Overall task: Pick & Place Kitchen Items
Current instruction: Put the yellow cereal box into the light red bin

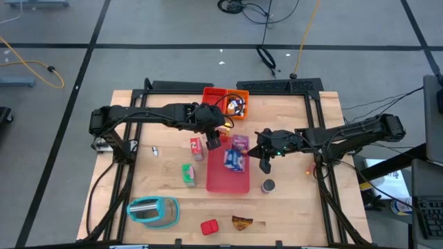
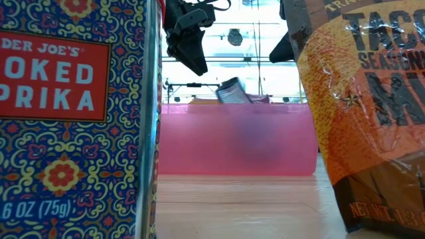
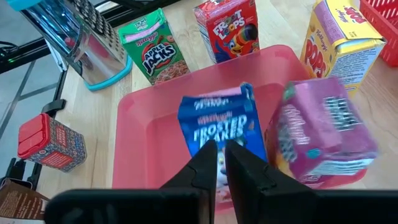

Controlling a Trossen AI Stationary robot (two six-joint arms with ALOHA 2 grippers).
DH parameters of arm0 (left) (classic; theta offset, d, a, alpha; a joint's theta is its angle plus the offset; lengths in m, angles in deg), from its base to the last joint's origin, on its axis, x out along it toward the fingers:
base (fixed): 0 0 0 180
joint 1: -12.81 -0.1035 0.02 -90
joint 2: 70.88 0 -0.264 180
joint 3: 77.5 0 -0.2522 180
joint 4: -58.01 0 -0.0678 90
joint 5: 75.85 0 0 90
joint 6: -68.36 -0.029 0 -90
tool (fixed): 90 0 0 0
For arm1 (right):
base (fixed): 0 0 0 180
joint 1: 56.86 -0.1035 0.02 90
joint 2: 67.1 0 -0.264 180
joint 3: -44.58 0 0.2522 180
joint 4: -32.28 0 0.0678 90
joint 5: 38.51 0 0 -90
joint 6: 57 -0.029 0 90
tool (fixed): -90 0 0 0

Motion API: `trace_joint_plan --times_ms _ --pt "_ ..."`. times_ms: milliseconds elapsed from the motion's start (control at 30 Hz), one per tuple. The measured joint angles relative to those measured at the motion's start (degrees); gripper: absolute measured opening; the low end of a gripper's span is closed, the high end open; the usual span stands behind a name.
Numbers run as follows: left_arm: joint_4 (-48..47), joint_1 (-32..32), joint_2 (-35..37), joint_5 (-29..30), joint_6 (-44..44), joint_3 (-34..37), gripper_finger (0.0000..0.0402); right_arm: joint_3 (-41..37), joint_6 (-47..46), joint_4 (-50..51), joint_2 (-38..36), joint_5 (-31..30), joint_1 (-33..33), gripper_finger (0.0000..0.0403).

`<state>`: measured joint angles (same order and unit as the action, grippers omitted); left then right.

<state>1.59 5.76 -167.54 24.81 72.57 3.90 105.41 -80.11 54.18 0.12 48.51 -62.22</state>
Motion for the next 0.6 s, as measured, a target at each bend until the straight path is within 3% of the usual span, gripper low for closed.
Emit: trace_joint_plan --times_ms 600 --pt "-0.4 0.0 0.0 0.0 -0.8 0.0 0.0177 -3.6 -0.2 -0.5 0.0 0.0 0.0 0.0028"
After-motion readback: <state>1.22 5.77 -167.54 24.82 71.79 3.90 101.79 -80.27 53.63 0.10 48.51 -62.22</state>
